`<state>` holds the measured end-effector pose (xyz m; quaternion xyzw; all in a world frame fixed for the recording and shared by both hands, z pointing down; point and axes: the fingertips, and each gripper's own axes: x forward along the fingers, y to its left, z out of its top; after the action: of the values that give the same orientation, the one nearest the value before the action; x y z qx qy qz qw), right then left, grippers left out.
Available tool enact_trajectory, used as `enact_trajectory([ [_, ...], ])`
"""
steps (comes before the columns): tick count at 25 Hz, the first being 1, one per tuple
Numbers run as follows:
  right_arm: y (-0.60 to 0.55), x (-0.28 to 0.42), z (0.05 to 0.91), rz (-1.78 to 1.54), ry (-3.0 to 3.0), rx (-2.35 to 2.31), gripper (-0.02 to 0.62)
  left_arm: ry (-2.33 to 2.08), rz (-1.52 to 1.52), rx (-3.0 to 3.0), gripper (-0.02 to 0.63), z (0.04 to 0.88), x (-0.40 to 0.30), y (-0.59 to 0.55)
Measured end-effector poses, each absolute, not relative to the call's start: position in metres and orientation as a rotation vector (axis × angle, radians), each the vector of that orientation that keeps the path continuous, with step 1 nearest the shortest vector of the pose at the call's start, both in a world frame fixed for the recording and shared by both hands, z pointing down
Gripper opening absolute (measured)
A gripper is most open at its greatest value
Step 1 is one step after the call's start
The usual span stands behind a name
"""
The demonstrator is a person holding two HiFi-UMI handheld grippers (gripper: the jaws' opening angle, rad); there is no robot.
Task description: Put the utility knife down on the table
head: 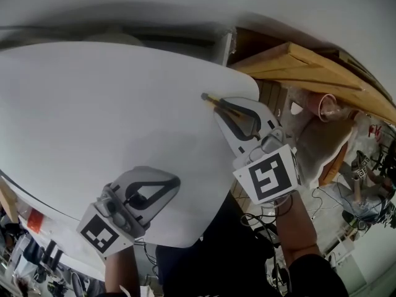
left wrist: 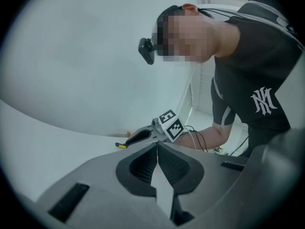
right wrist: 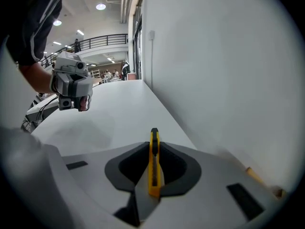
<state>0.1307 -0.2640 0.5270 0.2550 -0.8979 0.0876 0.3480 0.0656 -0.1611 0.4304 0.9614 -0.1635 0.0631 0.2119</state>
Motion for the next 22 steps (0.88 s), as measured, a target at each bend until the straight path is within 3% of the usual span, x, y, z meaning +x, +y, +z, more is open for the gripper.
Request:
enact_trajectory([
  [14, -0.256, 0.126, 0.526, 0.227, -2.334, 0.628, 0.066, -0.467, 0.148, 2.67, 0.008, 0.429, 0.07, -0.147],
  [22, -0.249, 0.122, 0.476, 0.157, -2.413, 0.717, 0.042, -0.491, 0.103, 2.676, 0.008, 0.403, 0.054, -0.128],
])
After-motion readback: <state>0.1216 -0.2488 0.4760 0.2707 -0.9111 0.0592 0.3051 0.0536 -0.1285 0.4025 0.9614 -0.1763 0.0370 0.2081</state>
